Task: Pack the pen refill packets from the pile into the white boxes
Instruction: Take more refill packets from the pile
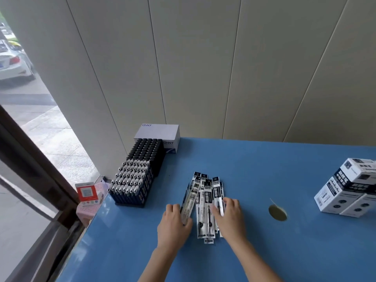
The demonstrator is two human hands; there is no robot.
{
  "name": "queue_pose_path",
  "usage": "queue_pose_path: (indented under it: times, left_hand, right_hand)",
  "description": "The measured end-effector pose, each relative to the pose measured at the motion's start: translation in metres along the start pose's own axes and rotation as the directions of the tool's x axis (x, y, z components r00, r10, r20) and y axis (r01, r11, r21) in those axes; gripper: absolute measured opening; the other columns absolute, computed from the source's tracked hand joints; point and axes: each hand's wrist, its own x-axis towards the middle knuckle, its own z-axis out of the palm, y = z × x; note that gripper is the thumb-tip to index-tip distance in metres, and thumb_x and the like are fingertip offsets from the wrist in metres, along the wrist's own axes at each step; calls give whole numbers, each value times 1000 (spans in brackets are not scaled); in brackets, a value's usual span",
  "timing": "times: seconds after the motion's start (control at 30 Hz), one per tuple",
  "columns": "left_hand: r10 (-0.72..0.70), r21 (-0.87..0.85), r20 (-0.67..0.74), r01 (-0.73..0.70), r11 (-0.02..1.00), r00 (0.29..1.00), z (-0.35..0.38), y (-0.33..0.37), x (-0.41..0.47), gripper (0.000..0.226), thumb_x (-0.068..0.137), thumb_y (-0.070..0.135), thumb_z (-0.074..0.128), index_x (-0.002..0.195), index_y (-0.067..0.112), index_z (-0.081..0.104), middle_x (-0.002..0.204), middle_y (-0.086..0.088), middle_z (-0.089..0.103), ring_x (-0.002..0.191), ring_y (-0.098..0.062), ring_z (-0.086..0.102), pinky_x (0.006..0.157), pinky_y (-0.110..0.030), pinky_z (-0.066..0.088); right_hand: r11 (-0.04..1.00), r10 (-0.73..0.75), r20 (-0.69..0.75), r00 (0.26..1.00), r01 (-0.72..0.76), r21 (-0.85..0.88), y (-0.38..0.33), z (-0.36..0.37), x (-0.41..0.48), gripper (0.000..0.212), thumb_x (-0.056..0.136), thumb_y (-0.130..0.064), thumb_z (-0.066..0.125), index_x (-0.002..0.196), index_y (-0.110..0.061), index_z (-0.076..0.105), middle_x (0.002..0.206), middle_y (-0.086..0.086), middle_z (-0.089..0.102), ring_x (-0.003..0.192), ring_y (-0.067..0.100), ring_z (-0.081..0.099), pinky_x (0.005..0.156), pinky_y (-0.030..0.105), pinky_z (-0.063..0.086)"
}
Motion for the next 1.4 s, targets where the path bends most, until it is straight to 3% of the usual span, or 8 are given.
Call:
queue_pose_path:
  times: [0.13, 0.33, 0.47, 0.7, 0.93, 1.1, 1.27, 1.4]
  left_hand:
    - [-2, -5, 16, 2, 1000, 1000, -3, 0, 16, 42, 91, 50, 43, 115, 15, 45, 117, 1, 45, 105, -16, 50, 69, -24, 40]
    - [-18, 4, 45, 18, 1000, 999, -6, 3, 33, 46, 86, 52, 52, 110, 15, 43, 116, 0, 48, 102, -19, 54, 68, -26, 39]
    - [-16, 50, 79, 12, 999, 997, -7, 10, 38, 41, 84, 52, 55, 95, 16, 38, 109, 0, 51, 101, -20, 54, 66, -28, 36]
    - [34, 90, 187, -52, 995, 982, -16, 11, 49, 10, 88, 15, 42, 85, 9, 35, 66, 3, 34, 79, -23, 41, 53, -27, 30]
    - [-22, -84, 244, 44, 995, 969, -22, 3, 50, 10, 92, 18, 37, 88, 9, 34, 90, -8, 48, 79, -27, 48, 63, -31, 37]
    - [-37, -307, 297, 132, 942, 954, -18, 2, 47, 9, 93, 13, 32, 85, 10, 29, 74, -2, 40, 67, -19, 41, 65, -32, 35]
    - [-76, -451, 294, 208, 868, 953, -15, 12, 40, 26, 95, 22, 33, 71, 16, 25, 71, 0, 35, 61, -15, 31, 58, -30, 28]
    - [-76, -633, 288, 249, 733, 955, -18, 11, 38, 39, 87, 36, 60, 72, 14, 30, 65, -2, 33, 55, -15, 29, 52, -30, 28]
  right_hand:
    - [993, 84, 68, 994, -78, -92, -15, 4, 7, 68, 80, -47, 63, 128, -5, 40, 126, 11, 45, 118, 26, 46, 95, 31, 40]
    - [983, 148, 149, 978, -128, -133, -22, -2, 14, 32, 83, -31, 66, 92, -7, 47, 112, 13, 58, 106, 29, 54, 76, 31, 40]
    - [966, 209, 167, 963, -177, -190, -21, -5, 14, 48, 82, -31, 63, 60, -17, 23, 80, 2, 46, 80, 24, 45, 65, 26, 31]
    - [961, 140, 156, 978, -97, -259, -29, 0, 0, 16, 90, -20, 49, 97, -6, 47, 119, 11, 54, 110, 27, 53, 88, 32, 43]
    - [964, 143, 119, 983, -111, -241, -24, -1, -7, 13, 91, -10, 43, 89, -11, 30, 113, 13, 60, 104, 26, 57, 80, 31, 44]
    - [970, 148, 155, 977, -113, -216, -24, -7, -9, 18, 94, -14, 42, 107, -4, 47, 120, 11, 54, 110, 25, 53, 88, 30, 41]
    - [956, 269, 188, 945, -286, 70, -14, -16, -4, 8, 94, -14, 41, 92, -7, 38, 96, 10, 53, 85, 23, 54, 71, 32, 41]
    - [771, 352, 282, 893, -447, 453, -7, -28, -12, 10, 95, -14, 43, 99, -4, 43, 89, 7, 60, 68, 17, 57, 65, 31, 43]
